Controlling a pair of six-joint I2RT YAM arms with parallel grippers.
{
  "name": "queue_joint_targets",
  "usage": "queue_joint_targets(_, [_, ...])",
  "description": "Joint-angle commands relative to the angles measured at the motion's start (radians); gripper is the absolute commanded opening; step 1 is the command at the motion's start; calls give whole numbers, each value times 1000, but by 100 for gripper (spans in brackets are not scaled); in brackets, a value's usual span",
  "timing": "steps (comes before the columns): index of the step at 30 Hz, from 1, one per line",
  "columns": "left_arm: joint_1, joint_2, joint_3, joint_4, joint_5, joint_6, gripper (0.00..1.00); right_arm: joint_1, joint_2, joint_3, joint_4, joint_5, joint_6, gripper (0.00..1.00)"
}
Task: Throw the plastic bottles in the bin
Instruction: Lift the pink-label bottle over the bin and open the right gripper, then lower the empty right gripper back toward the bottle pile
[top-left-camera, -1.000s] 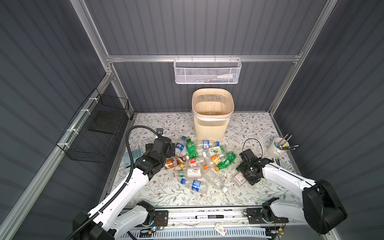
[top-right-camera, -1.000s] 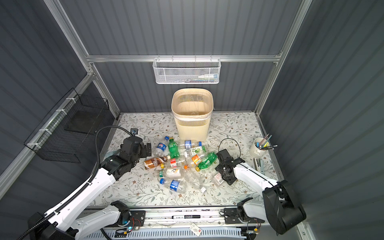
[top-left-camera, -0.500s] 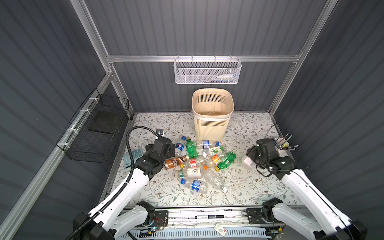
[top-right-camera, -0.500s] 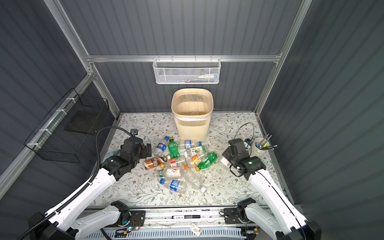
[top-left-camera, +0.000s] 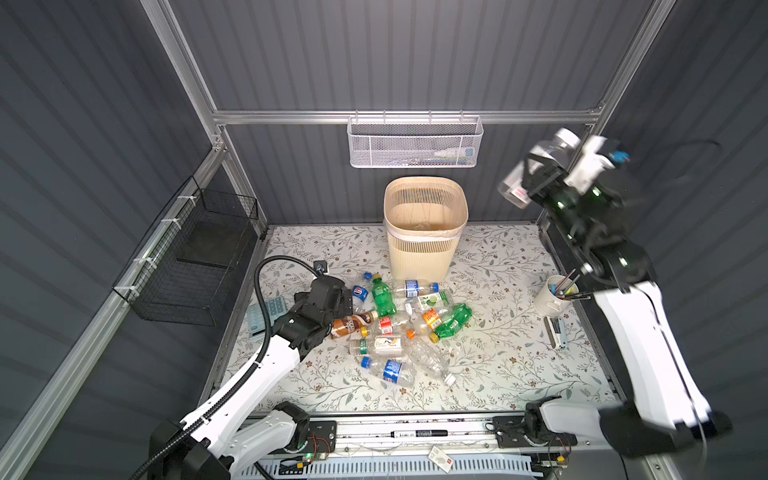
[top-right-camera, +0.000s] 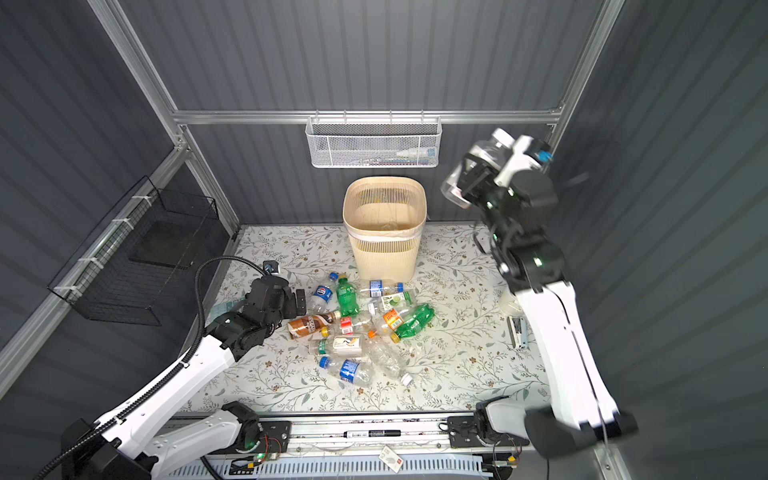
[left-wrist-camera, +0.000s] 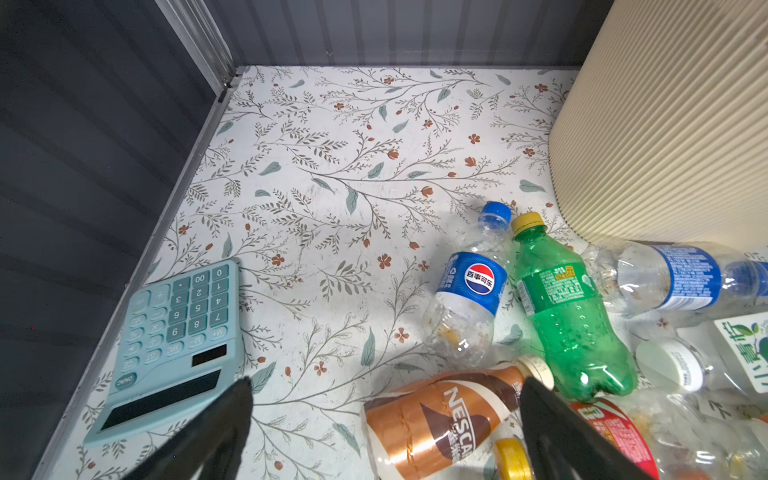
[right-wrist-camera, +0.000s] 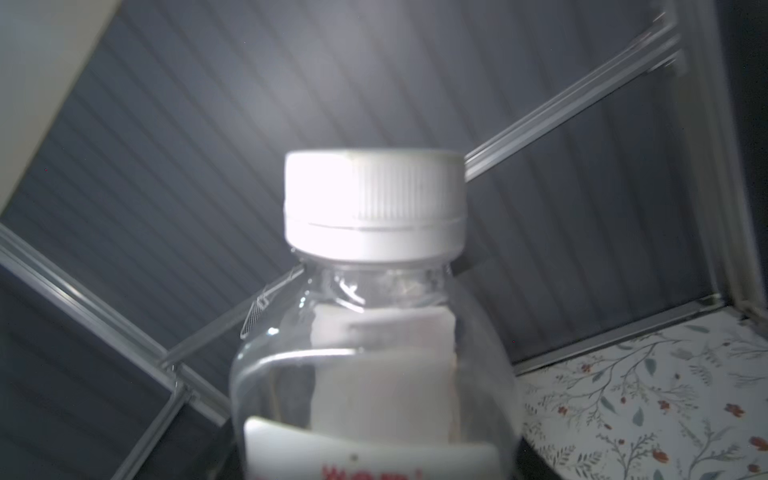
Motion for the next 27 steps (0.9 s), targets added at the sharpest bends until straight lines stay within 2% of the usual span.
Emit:
queue_joint_targets(1, [2, 11, -5, -2, 21, -24, 100, 43, 305, 291, -314, -230, -71, 68])
queue_joint_targets(2, [3, 10, -3, -9, 21, -22, 100, 46, 380, 417, -405, -198, -86, 78])
queue_joint_targets(4, [2, 5, 0, -20, 18, -20, 100, 41, 438, 543, -489, -118, -90, 93])
queue_joint_targets(6, [2, 1, -4, -27, 16, -18, 100, 38, 394, 511, -444, -68, -93, 99])
queue_joint_targets(8, [2, -1, -9, -26, 15, -18, 100, 38, 291, 378, -356, -35, -92, 99])
queue_joint_targets(12, [3, 14, -7, -29, 20, -29, 100, 37, 9, -5, -139, 36, -87, 99])
queue_joint_targets(15, [2, 25, -3, -40, 34, -36, 100, 30, -167, -260, -59, 79, -81, 99])
queue_joint_targets(18, [3, 39, -4, -57, 46, -36, 100, 8, -311, -474, -44, 111, -71, 99])
queue_joint_targets(21, [2, 61, -5, -70, 81, -11, 100, -46, -445, -665, -51, 93, -31, 99])
queue_joint_targets(27, [1, 153, 54, -141, 125, 109, 100, -125, -624, -995, -106, 62, 32, 99])
